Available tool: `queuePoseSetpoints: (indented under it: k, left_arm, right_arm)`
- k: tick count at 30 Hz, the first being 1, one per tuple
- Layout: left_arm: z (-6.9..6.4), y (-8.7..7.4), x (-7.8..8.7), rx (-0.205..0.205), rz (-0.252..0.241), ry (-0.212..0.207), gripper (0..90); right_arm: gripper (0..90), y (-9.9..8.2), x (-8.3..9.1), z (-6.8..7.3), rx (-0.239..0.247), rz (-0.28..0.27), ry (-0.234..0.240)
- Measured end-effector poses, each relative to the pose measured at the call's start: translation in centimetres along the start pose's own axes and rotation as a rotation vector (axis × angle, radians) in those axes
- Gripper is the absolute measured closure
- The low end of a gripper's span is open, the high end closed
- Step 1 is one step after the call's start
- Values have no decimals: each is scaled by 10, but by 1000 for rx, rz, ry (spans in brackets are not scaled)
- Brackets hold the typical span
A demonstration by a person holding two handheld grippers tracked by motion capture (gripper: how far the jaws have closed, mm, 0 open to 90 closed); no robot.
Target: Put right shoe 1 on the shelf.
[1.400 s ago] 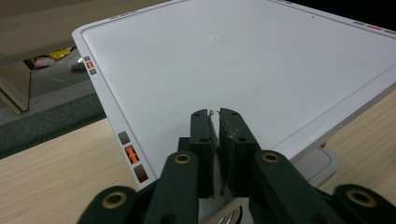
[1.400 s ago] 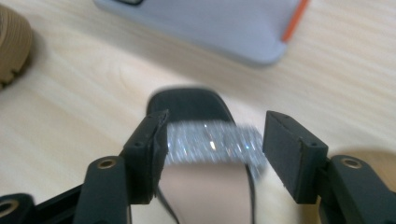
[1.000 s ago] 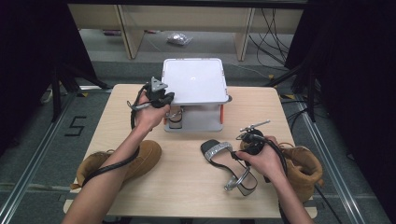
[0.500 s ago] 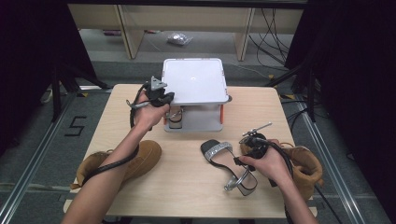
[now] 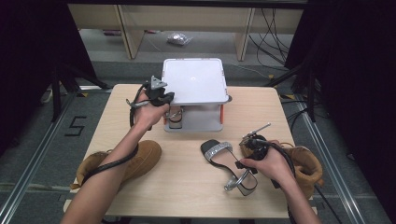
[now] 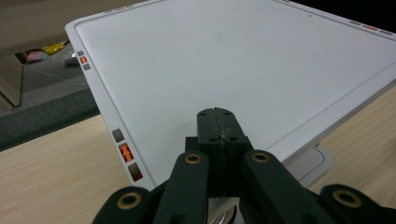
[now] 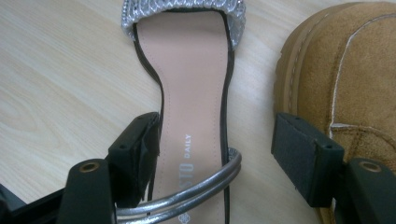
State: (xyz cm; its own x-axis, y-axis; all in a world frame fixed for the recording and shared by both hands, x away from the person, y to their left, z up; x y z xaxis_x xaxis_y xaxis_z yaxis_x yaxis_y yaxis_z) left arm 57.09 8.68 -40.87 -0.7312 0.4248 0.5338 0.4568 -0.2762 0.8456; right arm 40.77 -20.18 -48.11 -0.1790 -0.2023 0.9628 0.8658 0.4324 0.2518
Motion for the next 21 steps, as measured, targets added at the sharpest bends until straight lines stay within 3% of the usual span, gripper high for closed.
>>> queuePoseSetpoints:
  k: [2,5,6,8,12,15,16,21]
  left_arm:
    - [0,0,0,1,0,0,896]
    - [0,0,0,2,1,1,896]
    - [0,1,0,3,2,0,896]
    - [0,0,0,3,1,-1,896]
    - [0,0,0,2,0,0,896]
    - [0,0,0,1,1,0,896]
    - [0,0,0,1,1,0,896]
    - [0,0,0,0,4,-1,896]
  right_arm:
    - [324,0,0,1,29,0,8]
    - [321,-1,-2,4,2,32,6]
    - [319,0,-5,3,42,19,11]
    - [315,-1,-7,5,17,53,10]
    - [307,0,-17,3,40,85,-9]
    - [307,-1,-21,10,18,117,15]
    - [307,1,-23,6,72,104,11]
    - [306,3,-26,8,61,132,3]
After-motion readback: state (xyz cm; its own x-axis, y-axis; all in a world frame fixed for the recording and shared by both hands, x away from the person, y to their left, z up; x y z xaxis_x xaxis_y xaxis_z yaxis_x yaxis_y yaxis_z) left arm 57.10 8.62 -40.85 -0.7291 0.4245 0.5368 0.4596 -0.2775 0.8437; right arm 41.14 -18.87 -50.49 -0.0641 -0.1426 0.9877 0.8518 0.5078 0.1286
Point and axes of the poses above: each handheld gripper's, and its own axes: x roughly backward along the jaws, y roughly out of its top, z roughly to its left, the point moved 7 cm from there along -x, roughly forward along the jaws, and after that the axes turned 5 degrees about z, right-handed, at the moved point
